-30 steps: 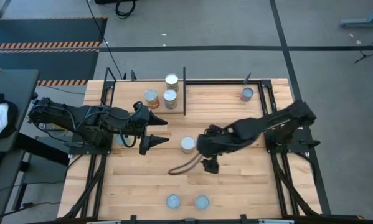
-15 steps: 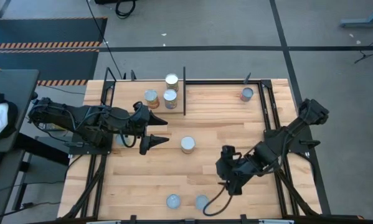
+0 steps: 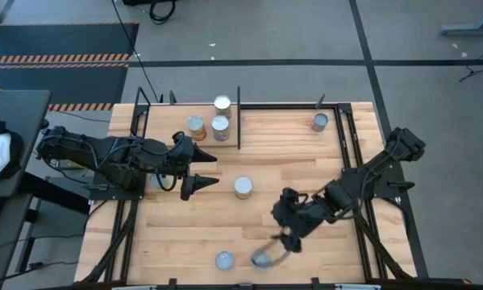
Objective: Pick and place cans onto a shelf
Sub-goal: Put the can of corn on the shelf
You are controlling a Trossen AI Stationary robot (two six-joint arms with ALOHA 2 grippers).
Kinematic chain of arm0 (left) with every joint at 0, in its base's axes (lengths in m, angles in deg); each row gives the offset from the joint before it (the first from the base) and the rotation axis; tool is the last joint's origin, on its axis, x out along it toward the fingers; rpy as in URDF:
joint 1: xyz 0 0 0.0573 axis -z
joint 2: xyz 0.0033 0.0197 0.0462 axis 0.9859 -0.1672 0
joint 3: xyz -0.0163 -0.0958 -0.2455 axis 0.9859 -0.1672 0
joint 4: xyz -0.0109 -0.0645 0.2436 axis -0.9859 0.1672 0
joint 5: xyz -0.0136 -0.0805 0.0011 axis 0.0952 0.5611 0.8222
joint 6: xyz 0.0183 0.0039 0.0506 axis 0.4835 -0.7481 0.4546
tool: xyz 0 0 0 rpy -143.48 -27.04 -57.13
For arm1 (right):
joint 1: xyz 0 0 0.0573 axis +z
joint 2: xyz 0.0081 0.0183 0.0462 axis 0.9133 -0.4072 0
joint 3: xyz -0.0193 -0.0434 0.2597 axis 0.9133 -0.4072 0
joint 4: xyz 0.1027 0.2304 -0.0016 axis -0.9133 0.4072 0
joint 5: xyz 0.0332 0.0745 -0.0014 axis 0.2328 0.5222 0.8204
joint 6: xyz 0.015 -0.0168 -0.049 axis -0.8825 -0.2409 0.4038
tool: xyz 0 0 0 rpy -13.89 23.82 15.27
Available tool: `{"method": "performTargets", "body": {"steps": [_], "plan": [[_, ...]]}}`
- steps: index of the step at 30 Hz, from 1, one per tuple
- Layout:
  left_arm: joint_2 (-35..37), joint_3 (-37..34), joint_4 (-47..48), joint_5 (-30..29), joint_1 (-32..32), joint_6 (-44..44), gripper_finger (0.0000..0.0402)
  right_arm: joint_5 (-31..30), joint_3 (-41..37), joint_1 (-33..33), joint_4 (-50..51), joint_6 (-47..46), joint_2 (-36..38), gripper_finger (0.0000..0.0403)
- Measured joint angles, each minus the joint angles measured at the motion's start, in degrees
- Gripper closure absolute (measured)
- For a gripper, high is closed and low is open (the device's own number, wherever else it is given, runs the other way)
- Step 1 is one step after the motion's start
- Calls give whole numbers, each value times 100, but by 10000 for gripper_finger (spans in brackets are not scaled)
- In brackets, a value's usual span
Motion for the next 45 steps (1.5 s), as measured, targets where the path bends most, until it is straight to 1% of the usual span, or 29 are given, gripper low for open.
{"method": "performTargets", "body": {"steps": [5,12,18,22,24,29,35,41,45], "plan": [[0,0,1,0,0,1,45,-432,0,-395,80,-1116,0,25],[0,0,1,0,0,1,45,-465,0,-861,49,-2891,-2,25],[0,0,0,0,0,1,45,-454,2,-1099,-51,-3714,-2,25],[0,0,1,0,0,1,45,-263,2,-1248,-36,-4327,-2,25],[0,0,1,0,0,3,45,-261,2,-1323,31,-4579,-2,28],[0,0,1,0,0,1,45,-450,2,-1630,447,-4973,-4,38],[0,0,1,0,0,2,45,-566,4,-2006,472,-5107,-4,51],[0,0,1,0,0,2,45,-575,4,-2352,461,-5086,-4,54],[0,0,1,0,0,2,45,-480,4,-2505,442,-4766,-4,54]]}}
